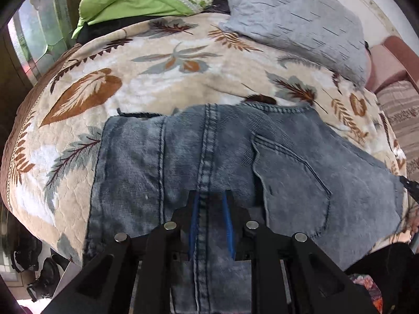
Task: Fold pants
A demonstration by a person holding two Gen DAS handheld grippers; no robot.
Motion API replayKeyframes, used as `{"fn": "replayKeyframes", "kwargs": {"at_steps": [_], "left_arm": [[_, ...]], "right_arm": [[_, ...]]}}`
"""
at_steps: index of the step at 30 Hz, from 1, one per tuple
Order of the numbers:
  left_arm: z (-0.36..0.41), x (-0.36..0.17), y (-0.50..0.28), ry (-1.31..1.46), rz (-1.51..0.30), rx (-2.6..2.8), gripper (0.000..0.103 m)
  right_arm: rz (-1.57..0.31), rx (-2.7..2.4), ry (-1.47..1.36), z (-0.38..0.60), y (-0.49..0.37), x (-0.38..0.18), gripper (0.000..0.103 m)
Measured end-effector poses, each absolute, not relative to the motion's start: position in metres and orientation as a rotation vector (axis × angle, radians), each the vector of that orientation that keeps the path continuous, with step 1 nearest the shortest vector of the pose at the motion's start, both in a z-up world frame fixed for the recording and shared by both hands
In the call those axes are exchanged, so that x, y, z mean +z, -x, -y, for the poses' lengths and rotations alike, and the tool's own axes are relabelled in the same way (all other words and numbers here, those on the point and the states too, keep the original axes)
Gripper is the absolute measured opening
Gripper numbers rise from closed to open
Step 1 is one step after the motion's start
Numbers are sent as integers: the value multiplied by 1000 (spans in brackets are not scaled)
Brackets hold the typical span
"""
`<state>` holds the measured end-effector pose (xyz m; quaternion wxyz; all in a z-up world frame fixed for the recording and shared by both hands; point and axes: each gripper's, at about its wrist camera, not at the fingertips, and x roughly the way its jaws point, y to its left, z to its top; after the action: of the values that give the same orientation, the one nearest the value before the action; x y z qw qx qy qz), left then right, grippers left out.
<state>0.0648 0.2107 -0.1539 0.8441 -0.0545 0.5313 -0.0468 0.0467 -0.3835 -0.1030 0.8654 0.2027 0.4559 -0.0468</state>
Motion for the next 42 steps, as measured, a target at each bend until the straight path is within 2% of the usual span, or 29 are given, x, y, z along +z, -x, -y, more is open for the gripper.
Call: {"fn": "replayKeyframes", "kwargs": {"at_steps": [8, 14, 17, 20, 23, 31, 38, 42], "left_arm": [[-227, -149, -67, 209, -1060, -2, 19], [-225, -165, -56, 154, -1041, 23, 19], [-221, -165, -52, 130, -1018, 39, 19], [-217, -165, -52, 97, -1009, 45, 19], [-217, -167, -53, 87, -1004, 38, 19], [-217, -172, -57, 75, -1001, 15, 19], [-223, -178, -65, 69, -990, -32, 19], [-226, -179, -76, 61, -993, -54, 19]], "right_arm": [[-829, -136, -404, 379, -74, -80, 13], [-964, -215, -391, 388, -85, -120, 13], [-971, -229, -386, 391, -82, -114, 15], [-866, -309, -365, 392, -68, -87, 15], [-716, -219, -459, 386, -55, -58, 18], [-858, 373, -351, 218, -116, -57, 18], [-1116, 554, -371, 102, -166, -106, 19], [-1079, 543, -265, 81, -172, -112, 19]]}}
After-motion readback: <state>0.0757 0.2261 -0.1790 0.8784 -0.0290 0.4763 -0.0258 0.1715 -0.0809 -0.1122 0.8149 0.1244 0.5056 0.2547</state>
